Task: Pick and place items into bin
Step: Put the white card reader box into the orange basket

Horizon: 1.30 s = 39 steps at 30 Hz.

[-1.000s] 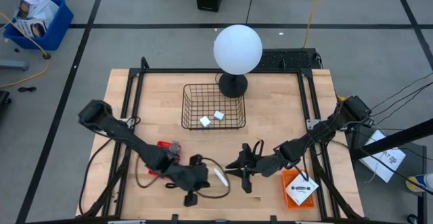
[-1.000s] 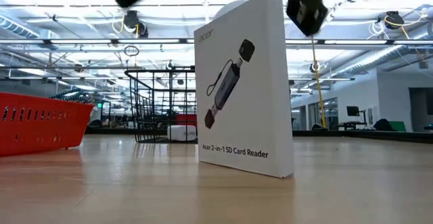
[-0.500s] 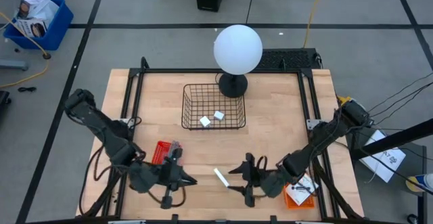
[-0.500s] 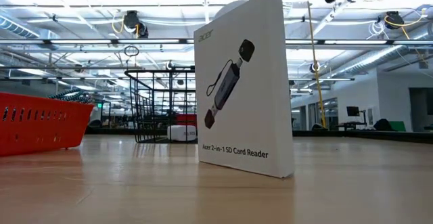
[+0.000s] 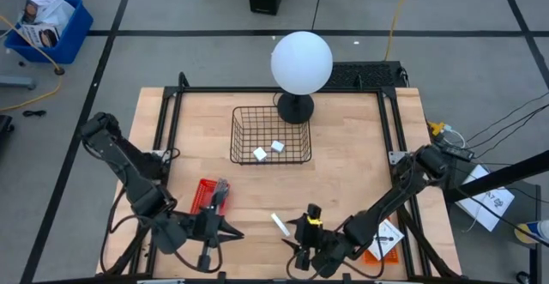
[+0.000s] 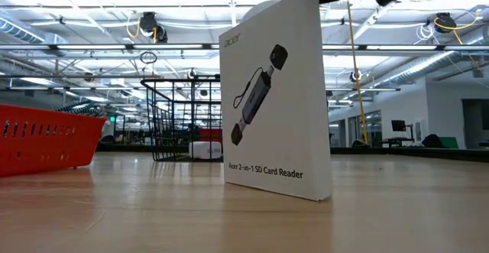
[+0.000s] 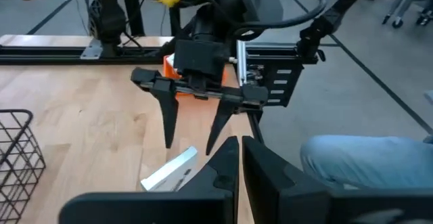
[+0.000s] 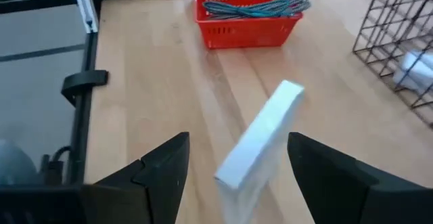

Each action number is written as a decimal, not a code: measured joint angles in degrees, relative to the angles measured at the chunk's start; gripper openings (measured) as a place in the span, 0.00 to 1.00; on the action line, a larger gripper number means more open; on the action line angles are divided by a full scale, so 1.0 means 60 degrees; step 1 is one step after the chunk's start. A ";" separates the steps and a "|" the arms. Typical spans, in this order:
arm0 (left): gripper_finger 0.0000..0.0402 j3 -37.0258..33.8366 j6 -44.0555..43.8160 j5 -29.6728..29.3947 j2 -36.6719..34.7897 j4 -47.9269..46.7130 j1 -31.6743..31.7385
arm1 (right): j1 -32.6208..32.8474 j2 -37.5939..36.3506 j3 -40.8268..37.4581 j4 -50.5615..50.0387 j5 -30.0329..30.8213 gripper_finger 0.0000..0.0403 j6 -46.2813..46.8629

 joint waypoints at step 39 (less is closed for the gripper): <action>0.06 -0.0044 -0.0138 -0.0499 0.0135 -0.0016 0.0103 | 0.3365 -0.4211 0.0034 -0.6240 -0.0957 0.09 0.3506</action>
